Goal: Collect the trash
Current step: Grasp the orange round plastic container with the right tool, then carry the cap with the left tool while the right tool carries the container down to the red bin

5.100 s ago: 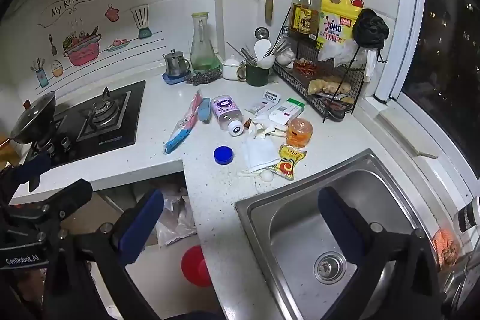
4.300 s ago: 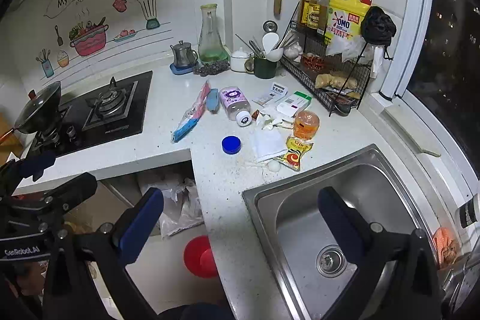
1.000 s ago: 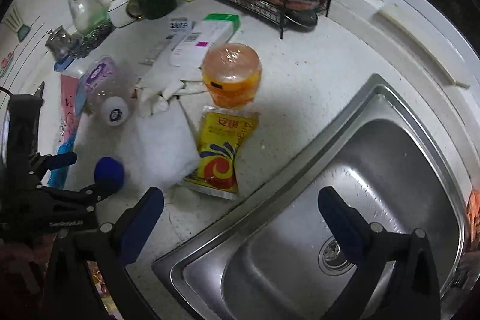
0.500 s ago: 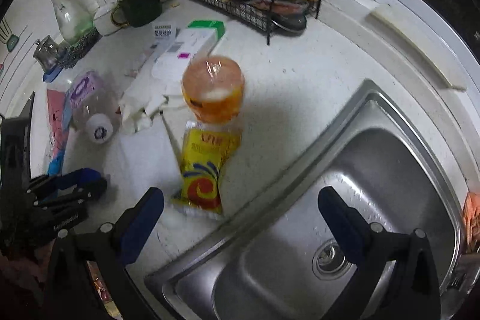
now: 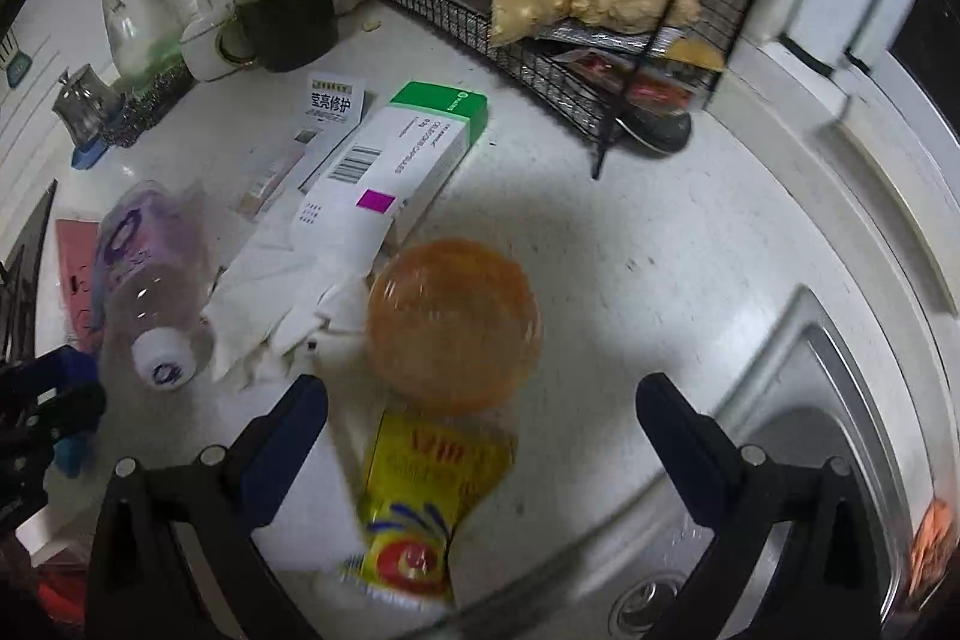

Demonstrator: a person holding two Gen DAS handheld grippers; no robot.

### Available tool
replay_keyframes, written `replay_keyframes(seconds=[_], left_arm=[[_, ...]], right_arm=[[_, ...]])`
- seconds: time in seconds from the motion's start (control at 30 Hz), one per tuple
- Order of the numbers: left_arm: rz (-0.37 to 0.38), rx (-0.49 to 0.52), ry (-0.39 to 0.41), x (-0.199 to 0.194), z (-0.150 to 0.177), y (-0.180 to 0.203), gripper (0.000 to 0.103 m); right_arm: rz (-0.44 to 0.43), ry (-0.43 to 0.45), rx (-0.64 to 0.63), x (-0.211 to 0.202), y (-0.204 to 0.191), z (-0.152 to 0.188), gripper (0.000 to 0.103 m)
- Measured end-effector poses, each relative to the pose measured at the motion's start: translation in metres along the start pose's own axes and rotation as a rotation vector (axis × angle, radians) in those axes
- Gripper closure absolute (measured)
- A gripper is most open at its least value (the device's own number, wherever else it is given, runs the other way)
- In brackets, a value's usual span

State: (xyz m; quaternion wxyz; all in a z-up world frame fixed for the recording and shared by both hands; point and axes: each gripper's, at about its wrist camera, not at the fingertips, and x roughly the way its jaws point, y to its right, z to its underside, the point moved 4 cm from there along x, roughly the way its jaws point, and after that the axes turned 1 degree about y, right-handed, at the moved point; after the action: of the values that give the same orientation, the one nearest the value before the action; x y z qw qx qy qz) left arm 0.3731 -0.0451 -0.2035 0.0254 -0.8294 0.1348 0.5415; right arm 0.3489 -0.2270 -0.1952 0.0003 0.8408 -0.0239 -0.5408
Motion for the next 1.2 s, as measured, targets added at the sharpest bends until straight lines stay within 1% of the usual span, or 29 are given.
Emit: replay_keyframes(seconds=[0.2, 0.23, 0.27, 0.33, 0.4, 0.5, 0.6, 0.77, 0.9, 0.93, 0.97, 1.03, 1.1, 1.2], left_arm=[[-0.031, -0.011, -0.026, 0.014, 0.003, -0.006, 0.06], [-0.036, -0.01, -0.029, 0.014, 0.006, -0.007, 0.06], [-0.039, -0.01, -0.031, 0.013, 0.007, -0.008, 0.06], [-0.043, -0.015, -0.027, 0.01, 0.01, -0.009, 0.06], [-0.046, -0.02, -0.022, 0.004, 0.013, -0.01, 0.06], [-0.056, -0.028, -0.009, -0.006, 0.017, -0.01, 0.06], [-0.063, -0.035, 0.012, -0.021, 0.022, -0.009, 0.06], [-0.068, -0.036, 0.064, -0.061, 0.04, 0.0, 0.06], [-0.1, -0.039, 0.101, -0.096, 0.06, 0.008, 0.06], [-0.112, -0.04, 0.109, -0.107, 0.07, 0.011, 0.06], [-0.117, -0.041, 0.114, -0.113, 0.075, 0.013, 0.06], [-0.129, -0.048, 0.129, -0.133, 0.094, 0.016, 0.06], [-0.131, -0.059, 0.139, -0.147, 0.111, 0.018, 0.06], [-0.144, -0.073, 0.153, -0.171, 0.138, 0.023, 0.06]], right_arm=[[-0.032, -0.004, -0.016, 0.025, 0.0, -0.018, 0.0], [-0.035, -0.011, -0.017, 0.029, 0.0, -0.02, 0.008], [-0.042, -0.018, -0.018, 0.033, 0.0, -0.021, 0.025], [-0.069, -0.045, -0.017, 0.039, -0.002, -0.02, 0.038], [-0.085, -0.044, -0.02, 0.039, -0.003, -0.017, 0.038], [-0.076, -0.014, -0.021, 0.028, -0.004, -0.014, 0.039], [-0.081, 0.027, -0.021, 0.004, -0.006, -0.011, 0.039], [-0.103, 0.085, -0.06, -0.044, -0.019, 0.003, 0.039], [-0.151, 0.111, -0.096, -0.086, -0.034, 0.031, 0.039], [-0.162, 0.118, -0.114, -0.096, -0.039, 0.037, 0.039], [-0.166, 0.127, -0.126, -0.101, -0.041, 0.042, 0.039], [-0.173, 0.151, -0.144, -0.123, -0.046, 0.059, 0.039], [-0.198, 0.166, -0.15, -0.142, -0.05, 0.076, 0.039], [-0.212, 0.177, -0.177, -0.163, -0.062, 0.101, 0.039]])
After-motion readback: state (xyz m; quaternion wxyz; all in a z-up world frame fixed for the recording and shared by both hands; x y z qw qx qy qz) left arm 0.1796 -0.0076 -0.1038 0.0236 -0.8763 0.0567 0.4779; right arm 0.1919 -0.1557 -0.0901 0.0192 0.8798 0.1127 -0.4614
